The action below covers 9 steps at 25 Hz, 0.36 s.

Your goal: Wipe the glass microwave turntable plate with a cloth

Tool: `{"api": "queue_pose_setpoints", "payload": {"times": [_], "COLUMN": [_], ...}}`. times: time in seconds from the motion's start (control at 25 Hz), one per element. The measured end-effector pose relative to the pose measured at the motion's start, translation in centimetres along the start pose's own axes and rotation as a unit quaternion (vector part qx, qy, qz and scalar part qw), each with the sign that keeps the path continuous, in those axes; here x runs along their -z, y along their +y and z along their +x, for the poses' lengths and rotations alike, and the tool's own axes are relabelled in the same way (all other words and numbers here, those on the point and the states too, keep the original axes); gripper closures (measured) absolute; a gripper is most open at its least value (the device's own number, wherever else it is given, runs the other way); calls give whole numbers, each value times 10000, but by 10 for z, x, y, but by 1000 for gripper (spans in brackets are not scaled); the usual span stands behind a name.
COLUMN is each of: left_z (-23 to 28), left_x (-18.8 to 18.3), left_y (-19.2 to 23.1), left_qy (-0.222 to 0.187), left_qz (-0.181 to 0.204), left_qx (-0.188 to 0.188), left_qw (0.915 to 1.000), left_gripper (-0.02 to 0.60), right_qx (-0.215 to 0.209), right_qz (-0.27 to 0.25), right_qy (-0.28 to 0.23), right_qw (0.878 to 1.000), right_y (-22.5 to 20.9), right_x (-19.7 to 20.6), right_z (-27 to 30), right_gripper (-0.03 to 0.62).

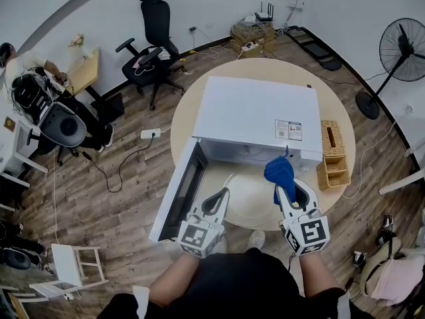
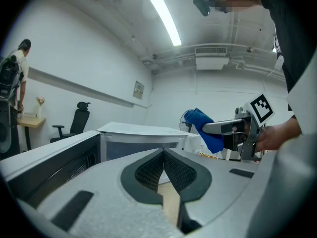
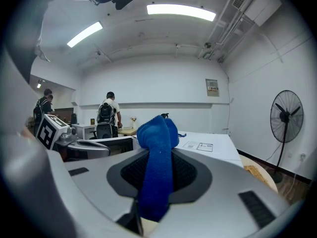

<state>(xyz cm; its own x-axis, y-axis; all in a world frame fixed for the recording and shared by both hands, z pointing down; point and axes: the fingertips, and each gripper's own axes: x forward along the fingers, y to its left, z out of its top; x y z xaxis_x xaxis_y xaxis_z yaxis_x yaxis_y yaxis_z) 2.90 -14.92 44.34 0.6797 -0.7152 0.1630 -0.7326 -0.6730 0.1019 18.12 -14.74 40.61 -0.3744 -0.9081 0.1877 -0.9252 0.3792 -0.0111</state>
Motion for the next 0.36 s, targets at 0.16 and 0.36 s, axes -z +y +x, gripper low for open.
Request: {"api": "queue_pose_setpoints", "payload": {"times": [0.16,0.36], "left_z": [-5,-11], "left_x": [0,5], "left_y": [1,6], "left_qy": [19,57], "left_qz": [5,2], "left_qx": [-14,-43], "left_qw": [10000,10000], "left_gripper": [575,575], "right_qx": [-38,-71], "right_qz": [-84,-167], "right_qy": [85,131], "right_qw": [9999,9997], "right_y": [4,13], "right_x": [5,10], "right_z": [-1,-1], "right_gripper": [496,496]}}
